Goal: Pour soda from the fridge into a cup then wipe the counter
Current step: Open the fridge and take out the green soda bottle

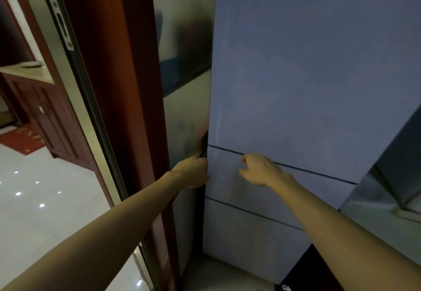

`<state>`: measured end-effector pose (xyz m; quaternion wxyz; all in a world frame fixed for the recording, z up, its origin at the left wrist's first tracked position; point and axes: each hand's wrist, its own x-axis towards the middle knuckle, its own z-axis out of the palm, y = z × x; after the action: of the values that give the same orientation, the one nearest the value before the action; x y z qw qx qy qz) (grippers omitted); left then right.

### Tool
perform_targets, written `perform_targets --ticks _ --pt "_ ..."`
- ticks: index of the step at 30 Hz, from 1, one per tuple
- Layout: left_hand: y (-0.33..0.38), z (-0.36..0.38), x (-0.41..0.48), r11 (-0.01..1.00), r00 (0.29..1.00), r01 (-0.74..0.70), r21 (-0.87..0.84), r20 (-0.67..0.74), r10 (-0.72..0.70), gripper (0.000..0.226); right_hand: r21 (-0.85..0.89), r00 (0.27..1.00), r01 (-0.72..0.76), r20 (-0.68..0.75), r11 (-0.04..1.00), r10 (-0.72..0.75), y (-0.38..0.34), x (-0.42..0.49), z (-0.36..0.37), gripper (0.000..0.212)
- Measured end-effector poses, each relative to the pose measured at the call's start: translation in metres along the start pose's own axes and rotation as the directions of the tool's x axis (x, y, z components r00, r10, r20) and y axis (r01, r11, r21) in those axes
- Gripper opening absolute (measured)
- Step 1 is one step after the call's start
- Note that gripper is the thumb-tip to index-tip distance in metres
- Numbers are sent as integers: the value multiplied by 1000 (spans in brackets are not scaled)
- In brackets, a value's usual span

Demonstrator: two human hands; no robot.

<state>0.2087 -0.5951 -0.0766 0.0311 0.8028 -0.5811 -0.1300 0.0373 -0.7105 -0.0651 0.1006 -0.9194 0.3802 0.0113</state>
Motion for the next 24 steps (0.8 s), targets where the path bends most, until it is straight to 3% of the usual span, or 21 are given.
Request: perform_targets --ticks 6,9,11,13,15,19,22,24 --pt "-22 0 70 977 999 -29 -210 -40 21 14 -41 999 27 38 999 -25 -10 71 -15 44" --pt "-31 14 104 894 991 57 -444 -82 -104 18 -49 998 35 48 998 -33 -25 110 -32 46" --pt "-37 24 130 740 972 137 -658 -54 -228 10 -84 996 85 -1 993 -86 -40 136 -47 45" --pt "-41 30 152 427 945 199 -882 57 -322 10 -197 972 178 -115 964 -203 -56 158 -62 38" --pt "-39 33 165 135 918 204 -970 142 -371 22 -403 898 271 -222 874 -381 -69 175 -74 29" --pt "-29 42 176 -43 900 199 -979 200 -387 13 -714 772 287 -222 639 -596 -85 198 -94 27" --pt "-27 49 186 -130 873 217 -967 252 -418 10 -816 822 174 -188 551 -538 -88 210 -104 29" --pt "-29 56 194 -200 861 224 -954 290 -417 21 -862 881 105 -151 496 -448 -91 215 -104 27"
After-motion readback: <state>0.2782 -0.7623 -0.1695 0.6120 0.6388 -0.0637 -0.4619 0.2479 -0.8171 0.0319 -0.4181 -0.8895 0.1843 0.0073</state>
